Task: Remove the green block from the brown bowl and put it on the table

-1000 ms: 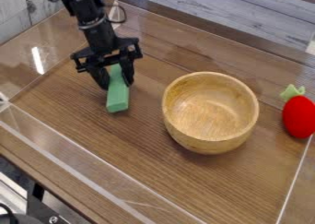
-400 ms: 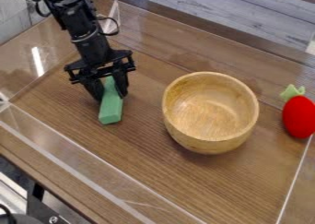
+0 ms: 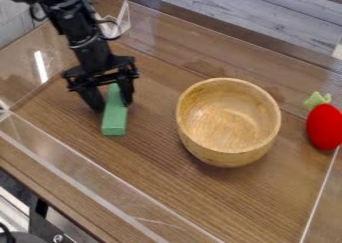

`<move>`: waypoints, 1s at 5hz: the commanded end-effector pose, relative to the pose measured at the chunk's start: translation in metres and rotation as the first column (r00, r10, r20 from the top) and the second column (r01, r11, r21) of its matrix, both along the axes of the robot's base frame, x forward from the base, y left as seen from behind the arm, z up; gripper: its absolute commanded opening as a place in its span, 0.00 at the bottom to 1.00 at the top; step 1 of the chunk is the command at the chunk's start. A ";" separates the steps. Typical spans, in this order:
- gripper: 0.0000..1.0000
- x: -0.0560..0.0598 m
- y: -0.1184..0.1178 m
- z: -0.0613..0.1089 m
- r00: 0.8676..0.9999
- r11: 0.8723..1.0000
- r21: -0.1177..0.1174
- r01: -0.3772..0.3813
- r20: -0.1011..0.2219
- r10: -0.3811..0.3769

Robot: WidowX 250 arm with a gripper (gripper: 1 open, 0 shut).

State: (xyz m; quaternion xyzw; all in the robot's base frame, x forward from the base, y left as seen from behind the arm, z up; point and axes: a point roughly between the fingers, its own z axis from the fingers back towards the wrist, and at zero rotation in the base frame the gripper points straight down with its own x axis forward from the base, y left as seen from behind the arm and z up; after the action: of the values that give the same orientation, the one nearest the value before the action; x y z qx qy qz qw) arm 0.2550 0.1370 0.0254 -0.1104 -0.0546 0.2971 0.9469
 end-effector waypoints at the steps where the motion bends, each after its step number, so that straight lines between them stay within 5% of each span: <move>1: 0.00 0.011 -0.006 0.033 0.994 0.996 0.051 0.069 0.078 -0.073; 2: 1.00 0.016 -0.022 0.051 0.983 0.988 0.068 0.142 0.105 -0.148; 5: 1.00 0.029 -0.067 0.078 0.938 0.944 0.129 0.305 0.130 -0.321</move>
State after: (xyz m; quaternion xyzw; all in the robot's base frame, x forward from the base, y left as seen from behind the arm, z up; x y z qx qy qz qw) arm 0.2766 0.0669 0.0832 -0.0978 -0.0891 0.1363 0.9818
